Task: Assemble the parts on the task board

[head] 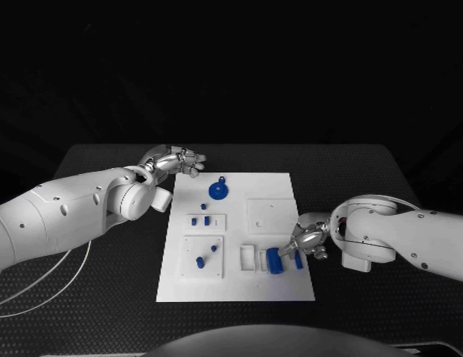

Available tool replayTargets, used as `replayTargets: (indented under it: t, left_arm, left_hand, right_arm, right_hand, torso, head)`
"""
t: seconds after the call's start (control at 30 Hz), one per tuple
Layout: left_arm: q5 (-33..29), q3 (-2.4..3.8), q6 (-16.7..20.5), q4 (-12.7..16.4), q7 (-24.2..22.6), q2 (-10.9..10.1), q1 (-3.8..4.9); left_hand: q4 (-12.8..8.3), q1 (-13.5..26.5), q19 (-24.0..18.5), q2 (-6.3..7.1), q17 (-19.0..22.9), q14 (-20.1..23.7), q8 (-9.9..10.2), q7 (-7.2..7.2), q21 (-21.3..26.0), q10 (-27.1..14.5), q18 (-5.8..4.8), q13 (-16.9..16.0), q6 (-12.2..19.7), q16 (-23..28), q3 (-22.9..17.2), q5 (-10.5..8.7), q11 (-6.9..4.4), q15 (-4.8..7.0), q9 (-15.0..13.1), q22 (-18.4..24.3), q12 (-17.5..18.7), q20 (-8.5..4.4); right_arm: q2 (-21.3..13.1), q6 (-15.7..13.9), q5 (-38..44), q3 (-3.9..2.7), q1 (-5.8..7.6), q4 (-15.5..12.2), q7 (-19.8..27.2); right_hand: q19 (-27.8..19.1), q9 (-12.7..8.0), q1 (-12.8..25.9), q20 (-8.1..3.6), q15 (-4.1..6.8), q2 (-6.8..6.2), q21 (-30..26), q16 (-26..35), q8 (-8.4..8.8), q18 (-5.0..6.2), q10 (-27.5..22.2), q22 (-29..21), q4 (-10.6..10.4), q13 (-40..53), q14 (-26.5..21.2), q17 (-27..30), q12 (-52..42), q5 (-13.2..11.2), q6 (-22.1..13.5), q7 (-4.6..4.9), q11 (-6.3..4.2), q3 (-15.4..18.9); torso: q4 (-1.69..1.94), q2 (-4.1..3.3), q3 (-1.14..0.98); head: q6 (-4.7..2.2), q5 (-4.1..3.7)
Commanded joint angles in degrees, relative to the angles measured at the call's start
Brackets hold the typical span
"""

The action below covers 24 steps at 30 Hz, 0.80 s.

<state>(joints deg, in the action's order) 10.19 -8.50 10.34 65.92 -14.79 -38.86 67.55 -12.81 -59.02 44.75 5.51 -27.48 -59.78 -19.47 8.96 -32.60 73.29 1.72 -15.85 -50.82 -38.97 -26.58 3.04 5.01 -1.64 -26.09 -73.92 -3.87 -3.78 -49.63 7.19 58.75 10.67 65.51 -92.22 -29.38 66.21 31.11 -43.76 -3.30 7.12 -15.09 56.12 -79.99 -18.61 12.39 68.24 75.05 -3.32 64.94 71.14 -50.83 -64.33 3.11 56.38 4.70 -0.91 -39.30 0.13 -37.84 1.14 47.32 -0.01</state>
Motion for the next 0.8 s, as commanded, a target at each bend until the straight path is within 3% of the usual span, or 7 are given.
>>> replayTargets:
  t: [0.03, 0.4, 0.8]
  left_arm:
    - [-0.36, 0.04, -1.01, 0.25, -0.43, 0.01, -0.02]
    - [-0.36, 0.04, -1.14, 0.56, -0.43, -0.03, -0.02]
    - [-0.37, 0.04, -1.29, 0.74, -0.30, 0.01, -0.01]
  left_hand:
    - [0.30, 0.57, 0.34, 0.06, -0.08, -0.33, -0.13, 0.14, 0.18, -0.34, 0.00, -0.07, 0.45, 0.28, 0.01, 0.29, -0.09, -0.14, 0.06, -0.06, -0.09, -0.13]
    - [0.37, 0.69, 0.33, 0.05, -0.14, -0.32, -0.13, 0.14, 0.24, -0.36, 0.00, -0.07, 0.47, 0.34, 0.05, 0.28, -0.08, -0.16, 0.06, -0.09, -0.09, -0.11]
    - [0.42, 0.76, 0.32, 0.01, -0.20, -0.31, -0.12, 0.15, 0.28, -0.38, 0.01, -0.07, 0.49, 0.40, 0.06, 0.28, -0.08, -0.16, 0.07, -0.13, -0.09, -0.11]
  right_arm:
    - [0.45, 0.48, 2.78, 0.07, -0.40, 0.22, -0.69]
    - [2.78, -4.35, 3.01, 0.28, -2.13, 0.63, -0.28]
    - [5.33, -4.76, 1.50, 0.28, -3.64, 2.08, -0.36]
  right_hand:
    - [0.06, 0.11, 0.23, -0.36, 0.13, -0.45, 0.29, 0.28, -0.39, 2.61, -0.65, 0.41, -0.05, 0.07, 0.41, -0.09, 0.27, -0.30, 1.01, 0.44, -0.33, -0.36]
    - [-0.07, 0.22, 0.18, -0.31, 0.14, -0.68, 0.31, 0.43, -0.35, 2.61, -0.71, 0.44, -0.03, 0.13, 0.38, -0.26, 0.32, -0.31, 0.91, 0.45, -0.33, -0.52]
    - [-0.36, 0.38, 0.98, -0.12, 0.05, -1.15, 0.29, 0.71, -0.22, 2.61, -0.89, 0.46, -0.30, 0.22, 0.27, -0.52, 0.43, -0.31, 0.63, 0.54, -0.24, 0.13]
  torso:
    - [0.01, -0.01, 0.04]
    - [0.01, -0.03, 0.07]
    - [0.12, -0.09, 0.14]
  head:
    - [0.04, 0.02]
    - [0.22, 0.13]
    - [0.10, 0.21]
